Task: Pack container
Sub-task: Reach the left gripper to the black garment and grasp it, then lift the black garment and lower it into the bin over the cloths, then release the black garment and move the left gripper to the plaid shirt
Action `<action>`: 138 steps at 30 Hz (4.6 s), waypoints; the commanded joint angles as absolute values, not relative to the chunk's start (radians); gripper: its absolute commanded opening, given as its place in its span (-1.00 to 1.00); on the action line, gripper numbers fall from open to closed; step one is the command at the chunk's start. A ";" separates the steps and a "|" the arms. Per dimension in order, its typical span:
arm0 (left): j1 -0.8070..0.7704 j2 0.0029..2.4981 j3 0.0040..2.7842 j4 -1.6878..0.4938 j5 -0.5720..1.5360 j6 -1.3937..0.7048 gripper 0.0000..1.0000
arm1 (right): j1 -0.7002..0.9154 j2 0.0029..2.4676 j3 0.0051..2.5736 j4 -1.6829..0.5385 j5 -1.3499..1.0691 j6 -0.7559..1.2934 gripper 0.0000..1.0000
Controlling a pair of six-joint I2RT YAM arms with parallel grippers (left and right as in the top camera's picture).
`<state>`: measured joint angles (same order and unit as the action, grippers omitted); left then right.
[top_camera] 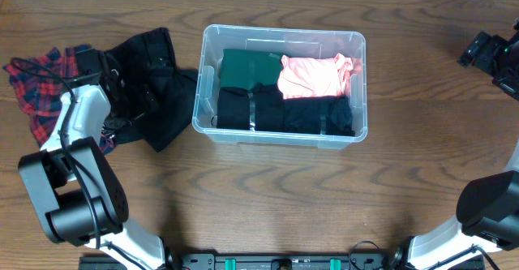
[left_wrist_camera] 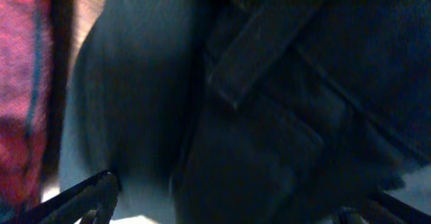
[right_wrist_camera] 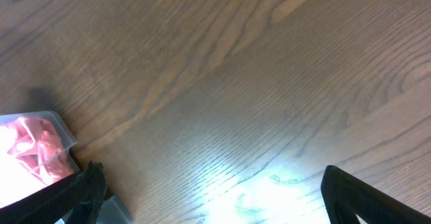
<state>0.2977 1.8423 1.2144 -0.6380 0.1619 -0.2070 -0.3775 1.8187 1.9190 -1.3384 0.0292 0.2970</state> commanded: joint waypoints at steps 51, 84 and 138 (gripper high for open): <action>0.035 1.145 1.459 -0.686 0.203 -0.673 -0.88 | -0.379 1.822 1.915 -1.339 0.029 0.310 0.98; -0.762 1.593 1.458 -0.330 -0.390 -1.053 -0.88 | -0.379 1.822 1.915 -1.339 0.029 0.310 0.99; -0.159 1.519 1.456 -0.904 -0.531 -0.289 0.56 | -0.379 1.822 1.915 -1.339 0.029 0.310 0.99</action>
